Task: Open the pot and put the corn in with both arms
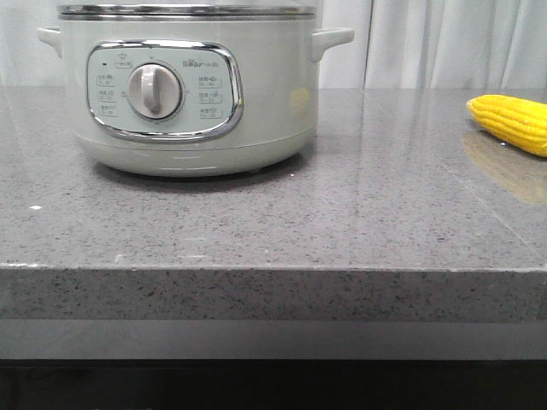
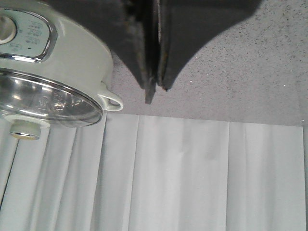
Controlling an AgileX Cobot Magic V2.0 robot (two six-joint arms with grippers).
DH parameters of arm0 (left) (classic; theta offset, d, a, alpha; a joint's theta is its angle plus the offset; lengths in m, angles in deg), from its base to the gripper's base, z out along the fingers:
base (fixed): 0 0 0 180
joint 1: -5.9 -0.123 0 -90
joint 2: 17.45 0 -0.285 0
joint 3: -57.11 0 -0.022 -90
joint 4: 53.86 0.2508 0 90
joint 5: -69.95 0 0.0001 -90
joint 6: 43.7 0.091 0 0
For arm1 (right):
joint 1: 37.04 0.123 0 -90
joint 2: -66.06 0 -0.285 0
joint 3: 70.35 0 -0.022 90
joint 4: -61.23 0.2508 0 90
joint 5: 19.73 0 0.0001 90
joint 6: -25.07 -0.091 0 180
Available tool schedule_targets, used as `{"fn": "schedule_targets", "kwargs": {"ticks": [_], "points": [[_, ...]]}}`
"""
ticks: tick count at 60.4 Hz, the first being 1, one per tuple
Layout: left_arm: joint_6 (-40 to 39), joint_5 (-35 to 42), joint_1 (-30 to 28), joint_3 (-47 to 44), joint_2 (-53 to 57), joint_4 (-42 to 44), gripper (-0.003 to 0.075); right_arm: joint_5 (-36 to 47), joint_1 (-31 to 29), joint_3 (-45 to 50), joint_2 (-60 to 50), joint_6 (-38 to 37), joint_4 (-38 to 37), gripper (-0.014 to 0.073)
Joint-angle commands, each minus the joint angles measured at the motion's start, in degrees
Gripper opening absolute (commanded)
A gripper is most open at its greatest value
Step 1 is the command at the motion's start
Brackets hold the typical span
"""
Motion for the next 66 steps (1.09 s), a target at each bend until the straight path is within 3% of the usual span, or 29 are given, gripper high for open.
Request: {"fn": "schedule_targets", "kwargs": {"ticks": [1, 11, 23, 55, 61, 66], "points": [[-0.26, -1.5, -0.12, 7.29, -5.06, -0.4, -0.002, -0.52, -0.23, -6.69, 4.86, 0.08, -0.54, -0.0122], [-0.26, -7.13, -0.12, 15.1, -13.23, -0.4, -0.002, -7.97, -0.23, -14.72, 13.62, 0.08, -0.54, -0.0122], [-0.26, -8.06, -0.12, 17.6, -19.64, -0.4, -0.002, -15.73, -0.23, -20.59, 23.22, 0.08, -0.54, -0.0122], [-0.26, -8.49, -0.12, 17.6, -22.52, -0.5, -0.0019, -17.64, -0.23, -21.12, 29.72, 0.08, -0.54, -0.0109], [-0.26, -8.49, -0.12, 17.6, -22.52, -0.5, 0.0014, -17.66, -0.23, -21.12, 29.72, 0.13, -0.54, 0.0015], [-0.26, -8.27, -0.12, 17.6, -22.52, -0.5, 0.0135, -17.7, -0.23, -21.12, 29.72, 0.13, -0.54, 0.0213]]}}
